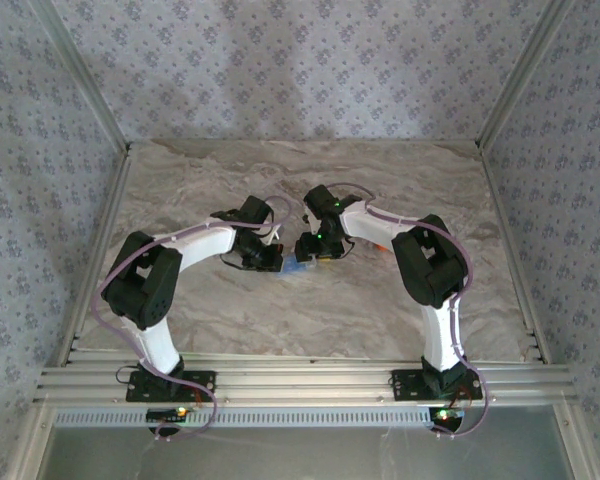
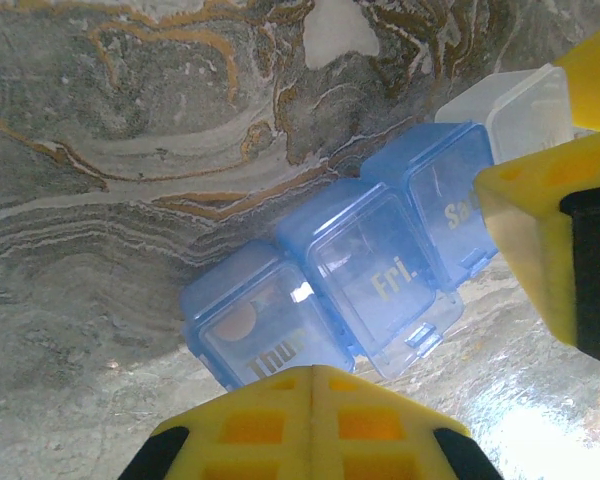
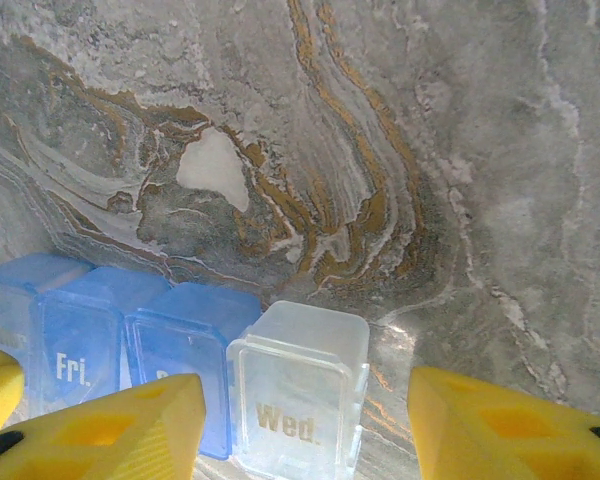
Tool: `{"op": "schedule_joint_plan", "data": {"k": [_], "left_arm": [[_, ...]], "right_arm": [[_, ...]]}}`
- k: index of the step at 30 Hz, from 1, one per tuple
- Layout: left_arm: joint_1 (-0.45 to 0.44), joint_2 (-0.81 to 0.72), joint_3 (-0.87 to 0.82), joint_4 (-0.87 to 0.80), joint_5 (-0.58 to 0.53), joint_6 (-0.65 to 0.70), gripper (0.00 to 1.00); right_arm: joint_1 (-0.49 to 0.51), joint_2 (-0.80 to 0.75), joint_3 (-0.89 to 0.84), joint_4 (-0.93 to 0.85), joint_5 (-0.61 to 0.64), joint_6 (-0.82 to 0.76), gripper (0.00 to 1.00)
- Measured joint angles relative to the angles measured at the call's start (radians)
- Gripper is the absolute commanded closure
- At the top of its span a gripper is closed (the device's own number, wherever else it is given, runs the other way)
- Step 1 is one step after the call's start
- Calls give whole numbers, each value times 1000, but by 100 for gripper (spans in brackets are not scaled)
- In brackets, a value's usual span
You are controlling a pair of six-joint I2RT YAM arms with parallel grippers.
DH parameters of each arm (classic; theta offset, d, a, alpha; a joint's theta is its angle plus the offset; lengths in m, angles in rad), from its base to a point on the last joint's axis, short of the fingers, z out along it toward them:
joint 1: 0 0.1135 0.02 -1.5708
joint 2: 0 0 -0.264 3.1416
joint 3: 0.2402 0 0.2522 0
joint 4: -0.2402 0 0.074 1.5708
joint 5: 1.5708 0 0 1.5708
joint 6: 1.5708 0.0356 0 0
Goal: Sort the pills into containers
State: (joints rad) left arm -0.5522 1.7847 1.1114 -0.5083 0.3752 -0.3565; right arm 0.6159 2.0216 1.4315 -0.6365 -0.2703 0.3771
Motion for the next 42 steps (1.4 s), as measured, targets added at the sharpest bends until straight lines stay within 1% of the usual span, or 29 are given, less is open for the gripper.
{"op": "schedule_joint_plan", "data": {"k": [5,13,21,30,36,42], "left_arm": [[-1,0,0,0,-10,0,100],[-18,0,6,-10,-58,26,100],[-20,0,11,-15,-65,45,100],[-18,-5,37,-29,-116,44,100],[-18,-5,105,-37,-113,40,100],[-31,-5,132,-37,-105,40,100]], "right_arm": [[0,0,0,0,0,0,42],[0,2,0,2,-7,16,42],[0,2,0,2,-8,26,42],[0,2,0,7,-8,26,42],[0,4,0,8,-11,27,42],[0,4,0,8,-14,37,42]]}}
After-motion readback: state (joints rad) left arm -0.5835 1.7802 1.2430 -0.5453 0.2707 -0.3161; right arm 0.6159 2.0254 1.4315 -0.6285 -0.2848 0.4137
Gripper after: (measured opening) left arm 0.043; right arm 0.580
